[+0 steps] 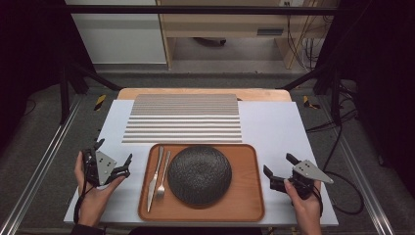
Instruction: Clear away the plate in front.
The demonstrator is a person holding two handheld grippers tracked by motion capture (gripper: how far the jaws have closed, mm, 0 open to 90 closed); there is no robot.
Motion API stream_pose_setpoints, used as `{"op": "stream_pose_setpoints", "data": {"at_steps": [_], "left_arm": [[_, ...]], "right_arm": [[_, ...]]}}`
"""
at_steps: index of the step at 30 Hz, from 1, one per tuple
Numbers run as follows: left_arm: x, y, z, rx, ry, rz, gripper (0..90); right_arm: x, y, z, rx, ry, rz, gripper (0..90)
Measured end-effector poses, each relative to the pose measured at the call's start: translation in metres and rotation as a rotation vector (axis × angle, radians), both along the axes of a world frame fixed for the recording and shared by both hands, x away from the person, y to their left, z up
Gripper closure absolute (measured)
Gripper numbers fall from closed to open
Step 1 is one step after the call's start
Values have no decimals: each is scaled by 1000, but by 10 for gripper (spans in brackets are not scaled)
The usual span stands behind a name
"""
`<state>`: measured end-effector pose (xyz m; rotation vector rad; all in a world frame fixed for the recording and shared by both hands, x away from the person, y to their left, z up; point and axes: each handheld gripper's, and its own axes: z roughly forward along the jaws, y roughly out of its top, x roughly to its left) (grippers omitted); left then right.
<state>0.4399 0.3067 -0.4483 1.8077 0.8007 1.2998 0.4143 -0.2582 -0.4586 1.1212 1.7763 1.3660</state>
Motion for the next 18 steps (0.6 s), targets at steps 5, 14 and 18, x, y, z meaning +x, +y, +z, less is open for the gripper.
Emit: {"op": "stream_pose_setpoints", "data": {"at_steps": [5,14,18], "left_arm": [[2,4,-1,-117,34,-33,30],[-5,4,5,-235,30,-88,28],[-9,5,12,-281,7,-107,29]], "right_arm": [[0,0,0,-1,-1,0,63],[0,0,0,-1,-1,-1,63],[-1,-1,0,-2,-3,-1,63]]}}
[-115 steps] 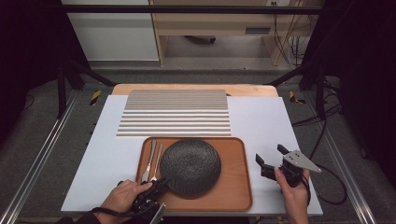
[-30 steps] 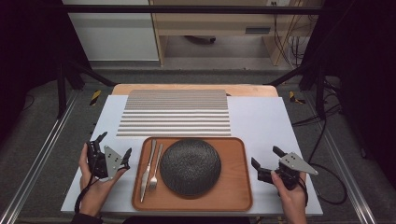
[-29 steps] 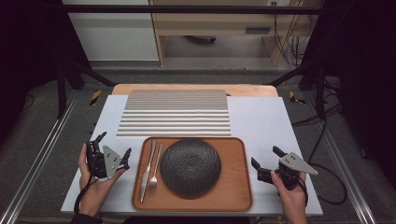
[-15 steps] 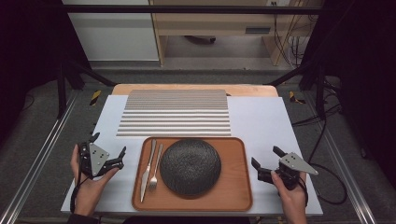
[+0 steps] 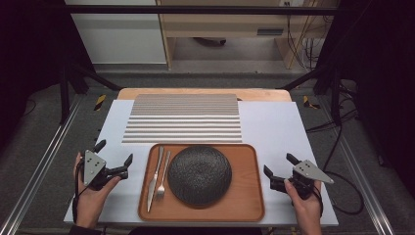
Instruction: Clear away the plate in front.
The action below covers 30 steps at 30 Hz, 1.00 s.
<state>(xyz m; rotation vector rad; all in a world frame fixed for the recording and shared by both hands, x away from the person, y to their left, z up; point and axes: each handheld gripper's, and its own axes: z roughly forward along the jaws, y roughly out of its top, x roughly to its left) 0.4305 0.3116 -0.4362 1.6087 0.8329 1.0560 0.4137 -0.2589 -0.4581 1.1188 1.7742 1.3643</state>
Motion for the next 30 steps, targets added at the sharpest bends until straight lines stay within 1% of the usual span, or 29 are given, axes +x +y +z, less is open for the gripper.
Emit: {"op": "stream_pose_setpoints", "data": {"at_steps": [7,11,13,20,24,28,30], "left_arm": [[-4,3,3,-52,16,-33,28],[-6,6,6,-72,14,-50,28],[-8,8,6,-83,17,-67,28],[-8,11,2,-96,46,-106,28],[-8,12,-1,-107,51,-118,28],[-8,14,-4,-123,50,-122,28],[-8,16,-6,-146,53,-128,28]], "right_arm": [[0,0,1,2,-1,0,62],[0,-1,1,3,-1,-1,62],[0,-1,1,4,-1,0,62],[0,-1,1,5,-1,-1,62],[-1,-2,1,8,-4,-3,62],[-1,-3,2,11,-4,-6,62],[-1,-3,2,13,-3,-6,62]]}}
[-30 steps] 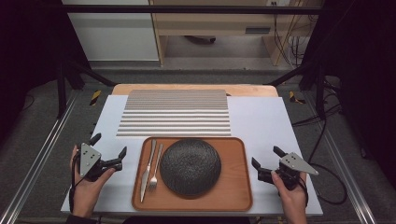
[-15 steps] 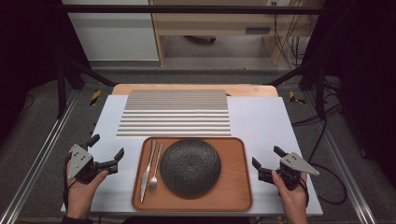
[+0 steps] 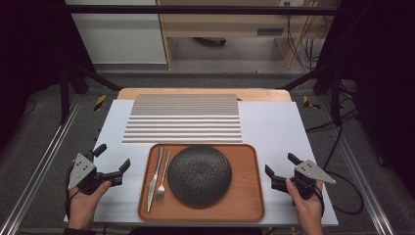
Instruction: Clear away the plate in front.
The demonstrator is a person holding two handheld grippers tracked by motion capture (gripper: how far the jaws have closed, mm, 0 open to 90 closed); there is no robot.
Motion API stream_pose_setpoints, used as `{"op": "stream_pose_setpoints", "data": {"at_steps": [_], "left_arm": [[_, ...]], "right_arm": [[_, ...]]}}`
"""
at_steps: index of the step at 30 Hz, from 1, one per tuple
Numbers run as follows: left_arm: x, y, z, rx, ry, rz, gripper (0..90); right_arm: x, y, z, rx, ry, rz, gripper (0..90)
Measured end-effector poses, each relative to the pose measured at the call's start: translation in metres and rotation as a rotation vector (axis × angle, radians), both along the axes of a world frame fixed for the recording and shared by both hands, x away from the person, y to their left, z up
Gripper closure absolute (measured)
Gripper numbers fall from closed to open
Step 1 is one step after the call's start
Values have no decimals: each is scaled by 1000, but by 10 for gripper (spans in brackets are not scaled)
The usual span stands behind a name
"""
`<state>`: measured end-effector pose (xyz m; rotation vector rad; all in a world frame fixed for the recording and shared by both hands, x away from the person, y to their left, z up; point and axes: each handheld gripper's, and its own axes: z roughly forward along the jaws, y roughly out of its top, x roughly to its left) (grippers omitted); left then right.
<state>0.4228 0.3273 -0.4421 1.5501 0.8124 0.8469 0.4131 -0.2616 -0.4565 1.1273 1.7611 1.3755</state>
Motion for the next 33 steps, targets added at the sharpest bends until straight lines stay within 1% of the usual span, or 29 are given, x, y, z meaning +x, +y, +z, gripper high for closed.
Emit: {"op": "stream_pose_setpoints", "data": {"at_steps": [2,5,6,11,13,15,17,18,19,21,23,27,33], "left_arm": [[1,1,-2,-10,3,-12,27],[2,0,-6,-9,7,-29,26],[3,0,-7,-14,9,-34,26],[4,0,-11,-36,15,-24,26],[5,0,-12,-45,19,-28,26],[5,0,-13,-39,16,-21,25],[6,-1,-14,-55,21,-15,25],[6,-1,-15,-65,25,-17,25],[6,-1,-15,-64,27,-20,25],[5,-1,-14,-65,20,-18,25],[4,-1,-14,-80,15,-12,25],[2,-1,-13,-105,19,-7,25],[3,0,-14,-119,31,3,25]], "right_arm": [[0,0,0,-4,-2,1,62],[0,0,0,-3,0,2,62],[0,0,0,-4,-1,3,61],[1,1,-1,-5,3,9,62],[1,2,-2,-7,6,11,62],[2,3,-3,-5,9,16,62],[3,3,-4,-3,13,18,61],[3,3,-4,1,13,21,62],[3,3,-5,5,10,24,62],[3,2,-5,10,4,29,61],[3,2,-6,19,0,33,62],[4,1,-8,17,-3,37,61],[5,3,-10,17,-4,40,60]]}}
